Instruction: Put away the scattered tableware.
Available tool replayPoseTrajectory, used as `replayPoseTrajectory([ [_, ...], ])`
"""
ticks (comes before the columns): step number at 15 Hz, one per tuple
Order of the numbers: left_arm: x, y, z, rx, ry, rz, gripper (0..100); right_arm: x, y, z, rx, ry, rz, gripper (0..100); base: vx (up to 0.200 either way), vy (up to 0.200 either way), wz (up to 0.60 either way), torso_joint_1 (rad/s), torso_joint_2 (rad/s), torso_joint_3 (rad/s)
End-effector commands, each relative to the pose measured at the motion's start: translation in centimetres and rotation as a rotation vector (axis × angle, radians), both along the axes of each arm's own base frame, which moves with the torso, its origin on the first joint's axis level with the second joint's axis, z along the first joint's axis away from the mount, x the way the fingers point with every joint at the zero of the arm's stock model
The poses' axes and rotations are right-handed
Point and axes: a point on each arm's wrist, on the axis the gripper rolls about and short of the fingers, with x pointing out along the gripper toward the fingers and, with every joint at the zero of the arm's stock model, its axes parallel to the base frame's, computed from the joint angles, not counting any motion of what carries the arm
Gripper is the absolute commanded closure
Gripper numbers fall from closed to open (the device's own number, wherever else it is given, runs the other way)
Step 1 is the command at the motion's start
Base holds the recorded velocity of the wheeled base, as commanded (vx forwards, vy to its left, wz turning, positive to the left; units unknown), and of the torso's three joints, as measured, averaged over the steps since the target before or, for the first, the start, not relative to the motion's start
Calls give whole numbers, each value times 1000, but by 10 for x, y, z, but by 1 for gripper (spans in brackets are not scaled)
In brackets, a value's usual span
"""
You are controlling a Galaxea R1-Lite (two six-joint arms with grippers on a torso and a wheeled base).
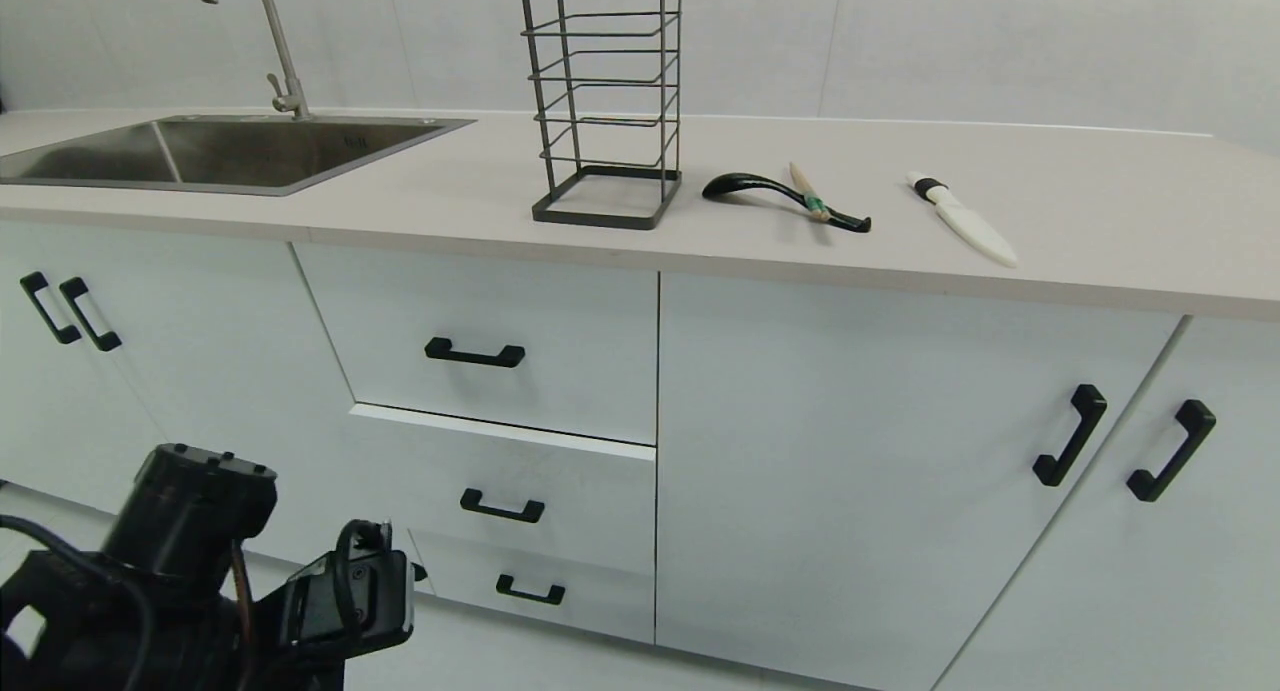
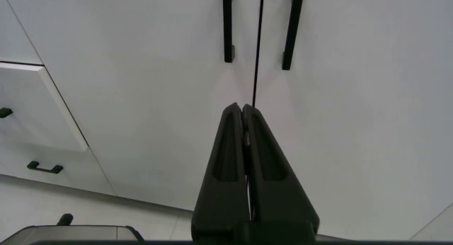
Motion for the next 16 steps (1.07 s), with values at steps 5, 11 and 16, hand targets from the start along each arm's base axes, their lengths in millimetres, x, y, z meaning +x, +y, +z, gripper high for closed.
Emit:
replayPoseTrajectory([
  [5, 56, -16, -27, 145, -38, -171, 0, 0, 0, 0, 0, 1, 0, 100, 0, 0, 0, 0, 0, 0],
  [11, 96, -8, -48, 239, -40, -157, 0, 0, 0, 0, 0, 1, 0, 100, 0, 0, 0, 0, 0, 0],
  [16, 122, -9, -62, 275, -41, -152, 0, 0, 0, 0, 0, 2, 0, 100, 0, 0, 0, 0, 0, 0],
])
